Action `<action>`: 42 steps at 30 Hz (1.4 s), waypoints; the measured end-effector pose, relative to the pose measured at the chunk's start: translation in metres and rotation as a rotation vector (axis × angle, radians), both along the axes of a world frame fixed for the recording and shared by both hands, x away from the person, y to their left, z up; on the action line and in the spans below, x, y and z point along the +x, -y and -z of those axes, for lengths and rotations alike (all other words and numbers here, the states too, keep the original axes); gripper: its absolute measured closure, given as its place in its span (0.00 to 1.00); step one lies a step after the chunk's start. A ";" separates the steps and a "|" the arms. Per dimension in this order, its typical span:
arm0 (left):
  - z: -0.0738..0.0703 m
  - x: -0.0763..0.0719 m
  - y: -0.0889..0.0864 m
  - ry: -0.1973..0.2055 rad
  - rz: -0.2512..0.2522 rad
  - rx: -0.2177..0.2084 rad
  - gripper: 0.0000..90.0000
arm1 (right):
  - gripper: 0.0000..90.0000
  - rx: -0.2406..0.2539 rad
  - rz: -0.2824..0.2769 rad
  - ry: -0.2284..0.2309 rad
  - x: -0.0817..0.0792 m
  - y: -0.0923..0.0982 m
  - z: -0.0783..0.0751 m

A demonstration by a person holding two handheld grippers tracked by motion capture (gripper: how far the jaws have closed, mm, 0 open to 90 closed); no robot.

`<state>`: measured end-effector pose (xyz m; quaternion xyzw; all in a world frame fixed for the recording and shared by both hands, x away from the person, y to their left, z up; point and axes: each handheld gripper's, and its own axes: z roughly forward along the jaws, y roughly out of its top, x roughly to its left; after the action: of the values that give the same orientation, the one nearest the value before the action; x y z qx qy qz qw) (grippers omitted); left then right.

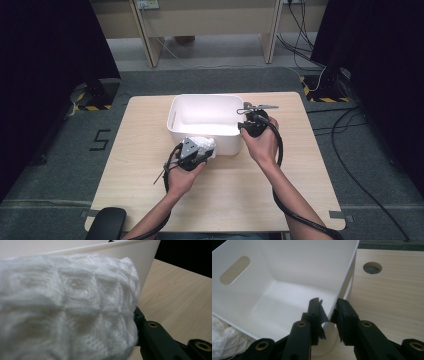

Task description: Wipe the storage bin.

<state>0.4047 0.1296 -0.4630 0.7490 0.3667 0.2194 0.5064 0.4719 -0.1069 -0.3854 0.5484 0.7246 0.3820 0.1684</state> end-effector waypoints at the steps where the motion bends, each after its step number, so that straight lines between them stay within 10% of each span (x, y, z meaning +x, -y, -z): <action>1: -0.001 0.000 0.000 0.004 -0.001 -0.004 0.83 | 0.83 0.000 0.000 0.000 0.000 0.000 0.000; 42: -0.014 -0.001 0.009 0.032 0.019 -0.018 0.83 | 0.83 0.000 0.000 0.001 0.000 0.000 0.000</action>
<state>0.4033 0.1205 -0.4487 0.7443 0.3535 0.2233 0.5208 0.4720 -0.1069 -0.3855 0.5481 0.7245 0.3824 0.1687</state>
